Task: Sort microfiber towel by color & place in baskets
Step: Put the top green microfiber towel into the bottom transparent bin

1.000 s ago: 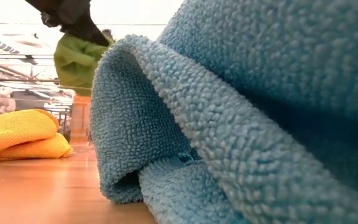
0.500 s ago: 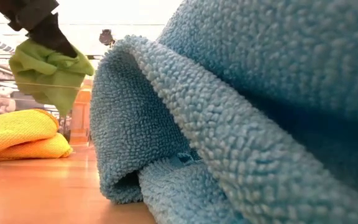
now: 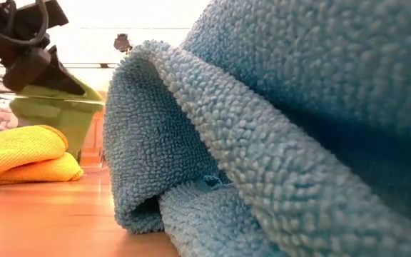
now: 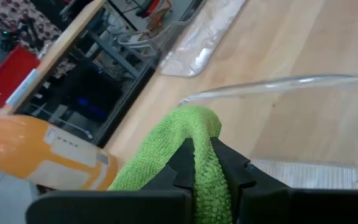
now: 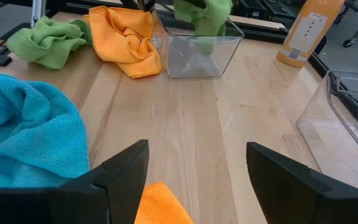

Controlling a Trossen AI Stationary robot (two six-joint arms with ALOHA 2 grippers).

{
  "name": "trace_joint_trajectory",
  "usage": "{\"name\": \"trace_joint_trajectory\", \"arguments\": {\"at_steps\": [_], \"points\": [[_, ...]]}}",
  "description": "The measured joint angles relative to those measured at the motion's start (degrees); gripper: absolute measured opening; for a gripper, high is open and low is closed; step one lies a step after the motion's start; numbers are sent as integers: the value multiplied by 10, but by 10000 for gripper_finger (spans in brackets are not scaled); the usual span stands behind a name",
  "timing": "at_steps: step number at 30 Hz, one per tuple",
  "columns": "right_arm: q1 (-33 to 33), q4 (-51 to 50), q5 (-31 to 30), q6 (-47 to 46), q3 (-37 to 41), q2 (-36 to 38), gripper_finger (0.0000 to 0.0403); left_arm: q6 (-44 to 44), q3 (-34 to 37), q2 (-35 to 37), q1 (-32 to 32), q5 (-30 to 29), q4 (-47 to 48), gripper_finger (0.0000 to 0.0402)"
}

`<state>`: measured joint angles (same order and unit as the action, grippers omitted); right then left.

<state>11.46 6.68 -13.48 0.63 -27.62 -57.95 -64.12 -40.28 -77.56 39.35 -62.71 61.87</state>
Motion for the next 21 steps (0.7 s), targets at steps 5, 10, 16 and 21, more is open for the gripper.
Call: {"name": "trace_joint_trajectory", "arguments": {"at_steps": [5, 10, 16, 21], "points": [[0, 0, -1, 9, 0, 0, 258, 9, 20, 0, 0, -3, -50, 65], [0, 0, -1, 5, 0, 0, 258, 1, 48, 0, -1, -3, -85, 113], [0, -1, -2, 2, 0, 0, 258, -14, 48, 0, -1, -1, -128, 190], [0, -1, -2, 2, 0, 0, 258, -11, 48, 0, -1, 51, -165, 242]]}}
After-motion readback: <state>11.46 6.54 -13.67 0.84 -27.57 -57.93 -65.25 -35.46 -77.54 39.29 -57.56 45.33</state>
